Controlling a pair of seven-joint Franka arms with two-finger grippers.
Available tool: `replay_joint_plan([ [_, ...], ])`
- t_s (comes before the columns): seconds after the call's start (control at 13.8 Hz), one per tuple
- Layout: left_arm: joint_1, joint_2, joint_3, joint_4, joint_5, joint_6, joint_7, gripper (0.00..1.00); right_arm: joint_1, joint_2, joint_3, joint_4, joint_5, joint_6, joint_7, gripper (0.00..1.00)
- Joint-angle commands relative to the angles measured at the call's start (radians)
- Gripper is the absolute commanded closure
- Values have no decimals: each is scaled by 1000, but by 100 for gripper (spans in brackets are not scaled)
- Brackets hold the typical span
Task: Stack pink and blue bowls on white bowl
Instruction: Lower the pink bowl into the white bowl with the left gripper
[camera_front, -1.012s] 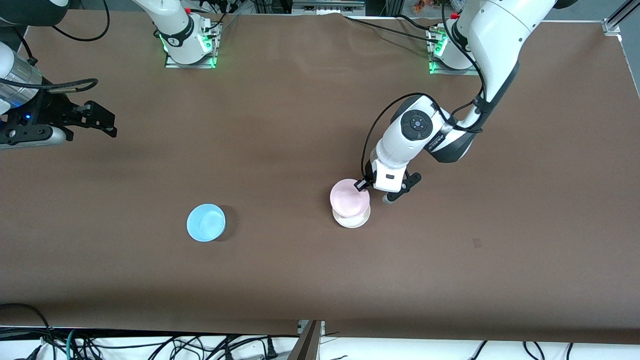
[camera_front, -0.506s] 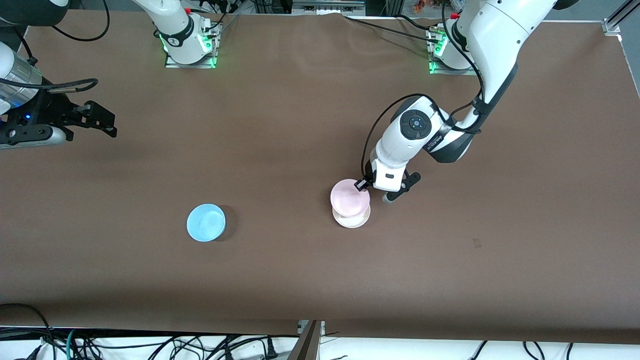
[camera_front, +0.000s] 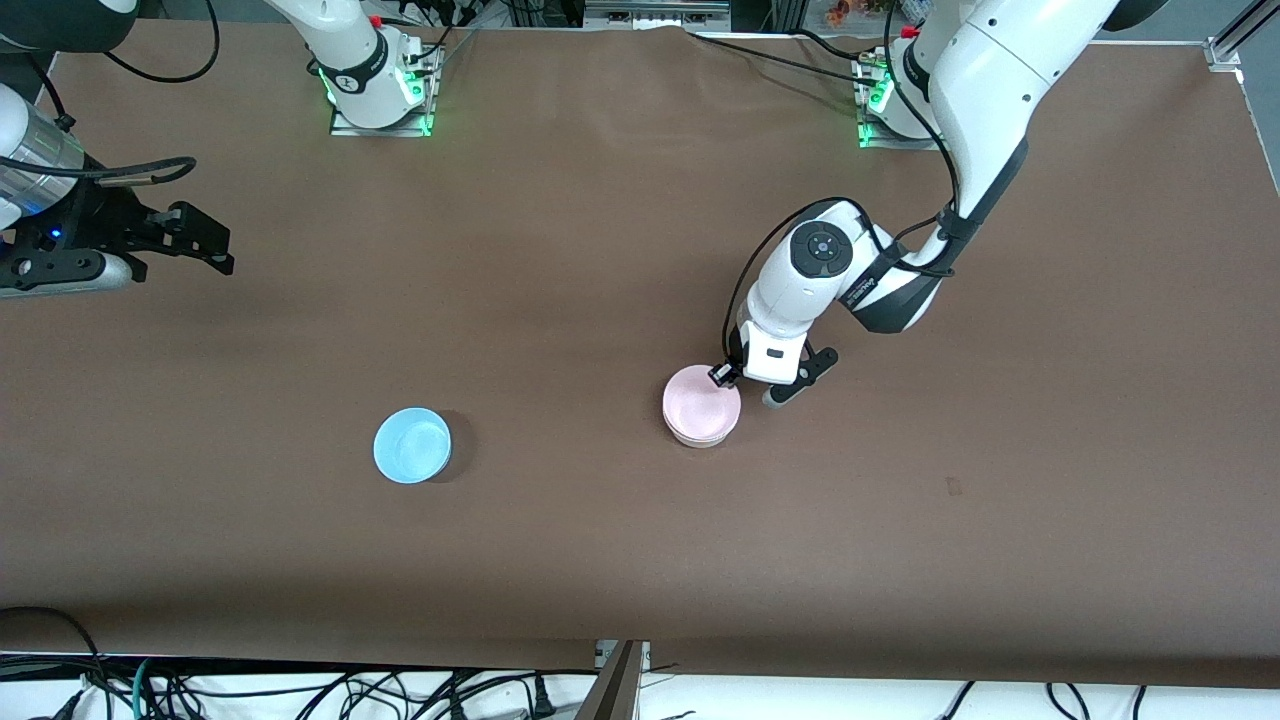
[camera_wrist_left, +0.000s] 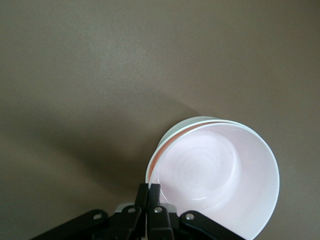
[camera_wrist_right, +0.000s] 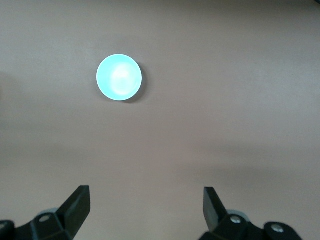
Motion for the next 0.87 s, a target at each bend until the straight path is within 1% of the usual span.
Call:
replay_joint_plan([
  [0.0, 2, -2, 6, 13, 34, 11, -30, 100, -7, 8, 11, 24, -5, -16, 9, 0],
  [0.22, 2, 3, 9, 29, 34, 12, -31, 100, -7, 8, 11, 24, -5, -16, 9, 0],
  [0.43, -10, 18, 26, 30, 34, 17, -31, 100, -7, 8, 11, 24, -5, -16, 9, 0],
  [0.72, -10, 23, 29, 32, 34, 34, -31, 100, -7, 8, 11, 24, -5, -16, 9, 0],
  [0.79, -8, 23, 29, 36, 34, 32, -31, 85, -7, 8, 11, 24, -5, -16, 9, 0],
])
